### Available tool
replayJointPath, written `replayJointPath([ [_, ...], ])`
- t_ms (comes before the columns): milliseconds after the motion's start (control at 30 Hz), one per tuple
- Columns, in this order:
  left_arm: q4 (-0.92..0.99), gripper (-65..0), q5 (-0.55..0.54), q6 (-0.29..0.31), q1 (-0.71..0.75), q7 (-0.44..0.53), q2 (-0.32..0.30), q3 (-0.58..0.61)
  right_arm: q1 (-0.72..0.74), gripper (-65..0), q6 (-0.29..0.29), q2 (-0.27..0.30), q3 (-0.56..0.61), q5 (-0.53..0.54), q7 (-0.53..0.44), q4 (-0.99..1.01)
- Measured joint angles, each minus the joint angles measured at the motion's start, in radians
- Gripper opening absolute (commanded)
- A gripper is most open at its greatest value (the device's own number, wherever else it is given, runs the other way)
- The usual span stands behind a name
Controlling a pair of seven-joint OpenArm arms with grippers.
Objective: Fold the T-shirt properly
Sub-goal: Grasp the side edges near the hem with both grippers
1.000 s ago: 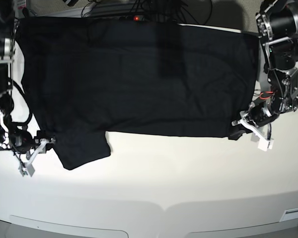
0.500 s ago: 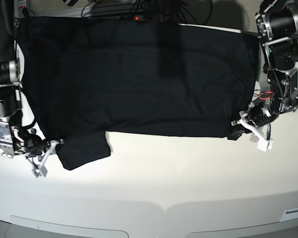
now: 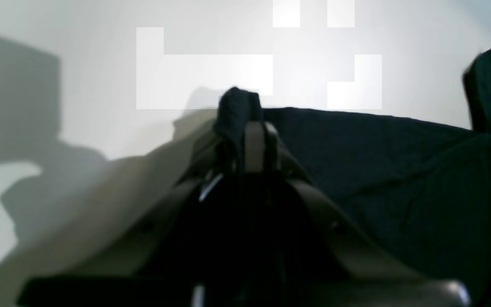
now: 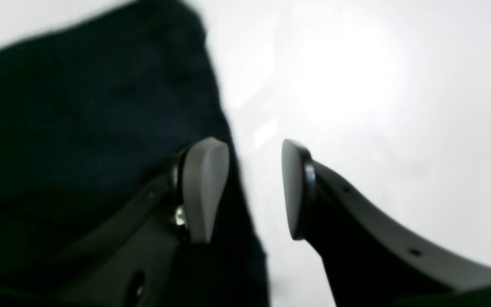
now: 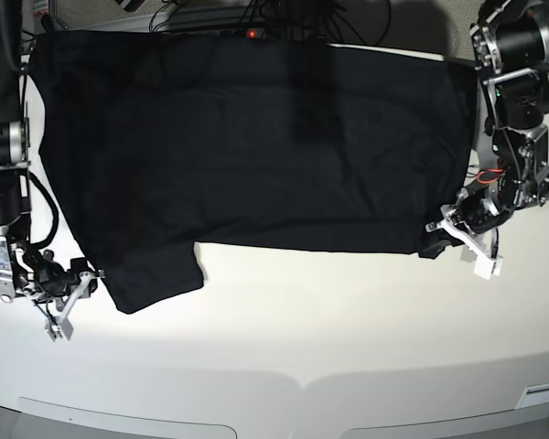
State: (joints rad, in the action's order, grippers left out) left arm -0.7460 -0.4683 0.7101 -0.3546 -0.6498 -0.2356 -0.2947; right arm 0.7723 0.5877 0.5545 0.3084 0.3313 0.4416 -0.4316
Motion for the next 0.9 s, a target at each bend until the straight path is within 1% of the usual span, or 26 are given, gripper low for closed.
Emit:
replayJointPath([
  [167, 0.0, -65.0, 0.0, 0.0, 0.0, 0.0, 0.0, 0.0, -0.016, -39.3, 0.0, -0.003, 0.0, 0.011, 0.0, 0.036],
  [267, 0.0, -65.0, 0.0, 0.0, 0.0, 0.0, 0.0, 0.0, -0.014, -39.3, 0.0, -0.01, 0.0, 0.011, -0.024, 0.07],
  [400, 0.0, -65.0, 0.0, 0.0, 0.0, 0.0, 0.0, 0.0, -0.013, -39.3, 0.0, -0.031, 0.0, 0.015, -0.052, 0.119],
  [533, 0.0, -65.0, 0.0, 0.0, 0.0, 0.0, 0.0, 0.0, -0.007, -39.6, 0.0, -0.048, -0.001, 0.013, -0.052, 0.143],
  [567, 0.0, -65.0, 0.0, 0.0, 0.0, 0.0, 0.0, 0.0, -0.007, -41.2, 0.0, -0.051, -0.001, 0.015, -0.052, 0.145],
  [600, 0.0, -65.0, 0.0, 0.0, 0.0, 0.0, 0.0, 0.0, -0.006, -44.2, 0.0, -0.053, -0.001, 0.014, -0.047, 0.145],
  [700, 0.0, -65.0, 0.0, 0.0, 0.0, 0.0, 0.0, 0.0, -0.002, -56.7, 0.0, -0.056, -0.001, 0.016, -0.01, 0.145],
  [767, 0.0, -65.0, 0.0, 0.0, 0.0, 0.0, 0.0, 0.0, -0.002, -64.7, 0.0, -0.056, -0.001, 0.003, -0.003, 0.145],
  [833, 0.0, -65.0, 0.0, 0.0, 0.0, 0.0, 0.0, 0.0, -0.002, -65.0, -0.004, -0.056, -0.001, -0.027, -0.018, 0.145],
  [900, 0.0, -65.0, 0.0, 0.0, 0.0, 0.003, 0.0, 0.0, 0.0, -65.0, -0.007, -0.053, -0.001, -0.05, -0.064, 0.145],
])
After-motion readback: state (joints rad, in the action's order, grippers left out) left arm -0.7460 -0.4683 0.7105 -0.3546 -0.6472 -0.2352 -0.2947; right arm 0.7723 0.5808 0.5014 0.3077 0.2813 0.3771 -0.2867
